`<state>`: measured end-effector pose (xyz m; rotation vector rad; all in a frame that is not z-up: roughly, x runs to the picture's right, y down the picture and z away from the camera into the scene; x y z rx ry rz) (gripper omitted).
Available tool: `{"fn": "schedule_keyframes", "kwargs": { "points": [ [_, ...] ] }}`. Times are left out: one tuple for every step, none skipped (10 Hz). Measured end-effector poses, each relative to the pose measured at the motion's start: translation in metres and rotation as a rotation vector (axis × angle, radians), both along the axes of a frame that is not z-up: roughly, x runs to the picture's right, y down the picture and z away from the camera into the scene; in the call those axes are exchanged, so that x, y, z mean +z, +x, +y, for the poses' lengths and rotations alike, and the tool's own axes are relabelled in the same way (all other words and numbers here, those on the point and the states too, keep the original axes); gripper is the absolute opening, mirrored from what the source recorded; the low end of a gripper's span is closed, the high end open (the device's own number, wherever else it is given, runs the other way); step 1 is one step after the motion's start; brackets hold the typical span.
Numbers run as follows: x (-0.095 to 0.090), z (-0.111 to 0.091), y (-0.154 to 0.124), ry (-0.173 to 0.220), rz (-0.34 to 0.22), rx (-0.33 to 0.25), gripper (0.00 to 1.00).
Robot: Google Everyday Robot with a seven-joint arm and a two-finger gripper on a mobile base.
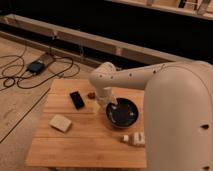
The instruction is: Place the white sponge in the ceramic cup
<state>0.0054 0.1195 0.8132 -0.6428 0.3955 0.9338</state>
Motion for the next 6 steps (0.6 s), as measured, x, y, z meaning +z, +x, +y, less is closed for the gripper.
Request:
{"fn": "schedule_keyframes", "kwargs": {
  "points": [
    [0.0000, 0.0002, 0.0001, -0.001, 0.000, 0.000, 0.80],
    [0.0000, 0.0003, 0.0002, -0.001, 0.000, 0.000, 0.80],
    [0.0000, 0.0003, 0.0003, -0.001, 0.000, 0.001, 0.80],
    [-0.0001, 0.0004, 0.0003, -0.001, 0.000, 0.001, 0.80],
    [0.0000, 0.0004, 0.0003, -0.001, 0.000, 0.001, 0.80],
    [0.0002, 0.0008, 0.0003, -0.002, 0.001, 0.001, 0.80]
  ]
}}
